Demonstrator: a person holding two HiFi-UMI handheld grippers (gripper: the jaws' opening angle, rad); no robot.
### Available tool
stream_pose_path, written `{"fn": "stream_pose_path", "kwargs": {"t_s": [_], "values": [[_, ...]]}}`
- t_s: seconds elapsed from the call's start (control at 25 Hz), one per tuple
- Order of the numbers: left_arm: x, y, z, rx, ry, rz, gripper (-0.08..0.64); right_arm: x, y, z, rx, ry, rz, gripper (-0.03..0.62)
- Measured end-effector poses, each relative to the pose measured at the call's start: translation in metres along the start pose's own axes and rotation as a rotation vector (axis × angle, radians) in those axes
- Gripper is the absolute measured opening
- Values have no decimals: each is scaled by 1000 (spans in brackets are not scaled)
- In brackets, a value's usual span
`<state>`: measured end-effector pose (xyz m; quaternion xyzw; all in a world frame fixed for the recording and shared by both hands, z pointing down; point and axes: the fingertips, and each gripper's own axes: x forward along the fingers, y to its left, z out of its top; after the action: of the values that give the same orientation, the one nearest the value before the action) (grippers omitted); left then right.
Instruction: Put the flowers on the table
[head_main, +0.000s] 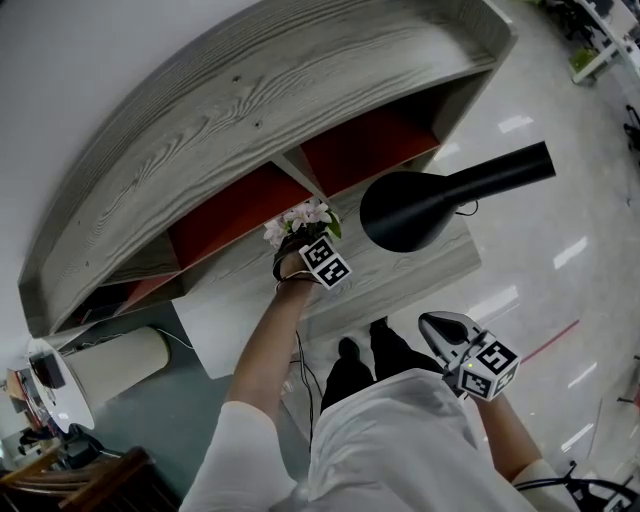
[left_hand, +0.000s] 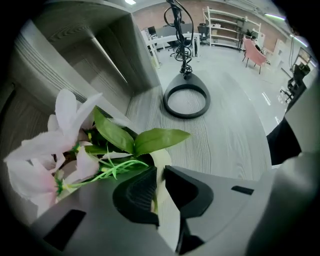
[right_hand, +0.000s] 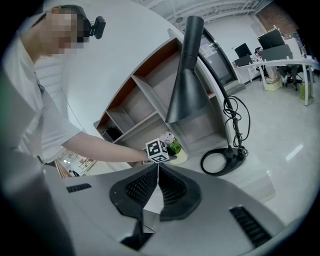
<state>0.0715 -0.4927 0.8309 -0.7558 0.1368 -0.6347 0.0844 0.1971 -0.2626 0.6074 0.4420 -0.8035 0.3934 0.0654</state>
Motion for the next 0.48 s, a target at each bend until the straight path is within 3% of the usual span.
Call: {"fn": "stream_pose_path", "kwargs": {"t_s": [0.32,0.48], "values": [[-2,-5,0,35,-4,-17,93,0,-2,1,0,8,12,18],[-17,2,6,12,-69,42,140,2,3,4,-15,4,26,18]]}}
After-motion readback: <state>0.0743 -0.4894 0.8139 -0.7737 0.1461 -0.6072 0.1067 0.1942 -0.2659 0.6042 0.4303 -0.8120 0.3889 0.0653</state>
